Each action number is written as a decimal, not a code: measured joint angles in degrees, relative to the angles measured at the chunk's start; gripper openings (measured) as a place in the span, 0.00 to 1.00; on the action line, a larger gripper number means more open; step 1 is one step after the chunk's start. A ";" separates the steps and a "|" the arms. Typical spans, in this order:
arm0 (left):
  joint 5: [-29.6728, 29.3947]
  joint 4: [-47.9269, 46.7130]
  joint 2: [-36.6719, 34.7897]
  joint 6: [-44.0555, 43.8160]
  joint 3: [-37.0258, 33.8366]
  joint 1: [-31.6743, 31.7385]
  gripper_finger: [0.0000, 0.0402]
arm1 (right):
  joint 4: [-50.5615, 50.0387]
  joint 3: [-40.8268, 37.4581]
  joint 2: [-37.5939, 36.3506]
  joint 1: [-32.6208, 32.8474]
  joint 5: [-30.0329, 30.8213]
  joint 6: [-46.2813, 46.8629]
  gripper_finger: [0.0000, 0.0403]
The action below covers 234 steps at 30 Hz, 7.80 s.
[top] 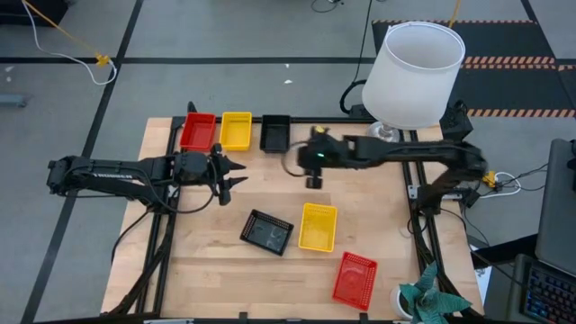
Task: Stack baskets by color
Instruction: Stack the bottom red bin on top of the top red bin
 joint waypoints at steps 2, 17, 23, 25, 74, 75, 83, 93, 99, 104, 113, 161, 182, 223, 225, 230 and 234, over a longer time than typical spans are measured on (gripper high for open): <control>0.11 -0.54 0.00 -0.03 0.02 -0.27 0.40 | 0.13 -4.38 -5.13 1.17 0.00 1.14 0.43; 2.12 -2.02 0.07 0.50 0.02 -0.61 0.40 | 5.08 -30.30 -34.89 8.58 -6.34 6.11 0.43; 2.67 0.43 0.07 -0.99 0.02 -0.76 0.40 | 5.52 -30.28 -37.44 12.18 -7.57 8.41 0.43; 2.38 1.07 0.19 -3.03 0.02 -1.50 0.40 | 4.49 -30.28 -37.14 13.69 -7.59 10.04 0.43; -3.34 12.45 11.82 -7.94 0.02 -11.53 0.40 | 1.07 -30.39 -15.99 55.73 -18.06 31.79 0.43; -3.34 12.45 11.82 -7.92 0.02 -11.53 0.40 | 0.96 -30.39 -16.00 55.99 -17.96 31.79 0.43; -3.34 12.50 11.82 -7.94 0.02 -11.53 0.40 | -0.72 -30.39 -16.00 56.21 -16.39 29.45 0.43; -3.34 12.53 11.80 -7.96 0.02 -11.53 0.40 | -0.18 -30.39 -12.89 56.15 -15.66 21.80 0.37; -3.34 12.56 11.80 -7.99 0.02 -11.53 0.40 | 0.43 -30.39 -10.63 56.13 -14.86 20.01 0.30; -3.34 12.56 11.80 -8.01 0.02 -11.53 0.40 | 0.31 -30.39 -10.05 56.13 -14.84 19.75 0.25; -3.34 12.56 11.80 -8.03 0.02 -11.53 0.40 | 0.30 -30.39 -10.05 56.13 -14.86 18.05 0.15; -19.75 15.05 17.02 10.16 13.76 -28.44 0.40 | -2.15 -21.56 -35.69 34.73 -10.74 -12.18 0.01; -11.38 -2.19 35.19 18.72 38.86 -27.33 0.40 | 12.97 -28.77 -29.84 13.70 -26.96 -21.85 0.01; 7.66 -10.10 39.01 12.98 36.57 -13.96 0.39 | 17.14 -28.79 -22.63 8.91 -26.86 -24.60 0.01; 7.68 -9.96 38.95 13.28 36.59 -14.32 0.36 | 17.20 -28.79 -22.64 8.92 -26.87 -24.60 0.01; 9.99 -10.05 38.97 14.46 36.59 -14.49 0.24 | 17.15 -28.79 -22.62 8.94 -26.88 -24.66 0.01; 10.56 -10.12 38.97 15.05 36.59 -14.43 0.13 | 17.18 -28.79 -22.63 8.94 -26.71 -24.91 0.03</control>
